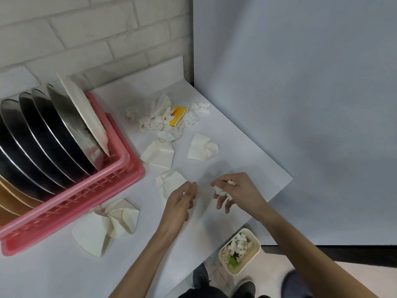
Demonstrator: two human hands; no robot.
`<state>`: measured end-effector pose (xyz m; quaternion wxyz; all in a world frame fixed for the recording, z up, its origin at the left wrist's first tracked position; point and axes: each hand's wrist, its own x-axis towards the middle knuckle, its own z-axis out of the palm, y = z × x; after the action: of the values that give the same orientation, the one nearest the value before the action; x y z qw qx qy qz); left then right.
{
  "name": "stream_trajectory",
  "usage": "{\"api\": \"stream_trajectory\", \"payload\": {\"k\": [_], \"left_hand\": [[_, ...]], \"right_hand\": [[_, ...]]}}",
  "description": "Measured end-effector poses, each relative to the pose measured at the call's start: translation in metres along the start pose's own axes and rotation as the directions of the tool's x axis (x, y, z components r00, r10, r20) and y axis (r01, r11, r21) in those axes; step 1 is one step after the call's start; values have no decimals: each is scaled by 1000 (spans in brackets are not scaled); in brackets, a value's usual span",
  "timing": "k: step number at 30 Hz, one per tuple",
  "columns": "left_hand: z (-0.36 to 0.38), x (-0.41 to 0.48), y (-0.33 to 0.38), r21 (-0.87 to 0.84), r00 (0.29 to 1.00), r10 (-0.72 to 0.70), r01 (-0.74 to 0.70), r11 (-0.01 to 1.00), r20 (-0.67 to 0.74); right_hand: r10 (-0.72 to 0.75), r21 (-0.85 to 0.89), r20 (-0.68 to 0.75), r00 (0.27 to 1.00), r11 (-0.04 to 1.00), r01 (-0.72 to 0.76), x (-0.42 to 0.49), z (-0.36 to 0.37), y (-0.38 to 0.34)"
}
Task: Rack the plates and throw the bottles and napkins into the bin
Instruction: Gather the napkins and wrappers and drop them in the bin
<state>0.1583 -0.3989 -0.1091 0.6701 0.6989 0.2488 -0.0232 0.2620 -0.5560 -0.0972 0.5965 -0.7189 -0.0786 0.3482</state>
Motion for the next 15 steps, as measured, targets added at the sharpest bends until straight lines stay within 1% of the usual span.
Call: {"api": "stream_trajectory", "payload": {"k": [3, 7, 10, 13, 15], "left_hand": [[10, 2, 4, -61, 999, -35, 33, 998, -22], [30, -8, 7, -91, 1000, 15, -13, 996, 23], [49, -20, 7, -52, 993, 85, -81, 995, 85], [73, -35, 5, 10, 984, 102, -104, 995, 146], [92, -46, 1, 79, 977, 119, -135, 988, 178]], "right_hand": [[-40, -78, -82, 996, 996, 33, -11, -2, 6], [-56, -112, -237, 970, 993, 30, -33, -8, 16], [-36, -92, -270, 962, 996, 12, -54, -20, 25], [-32, -75, -292, 956, 997, 10, -83, -36, 40], [-34, -45, -310, 950, 999, 21, -105, -49, 51]]}}
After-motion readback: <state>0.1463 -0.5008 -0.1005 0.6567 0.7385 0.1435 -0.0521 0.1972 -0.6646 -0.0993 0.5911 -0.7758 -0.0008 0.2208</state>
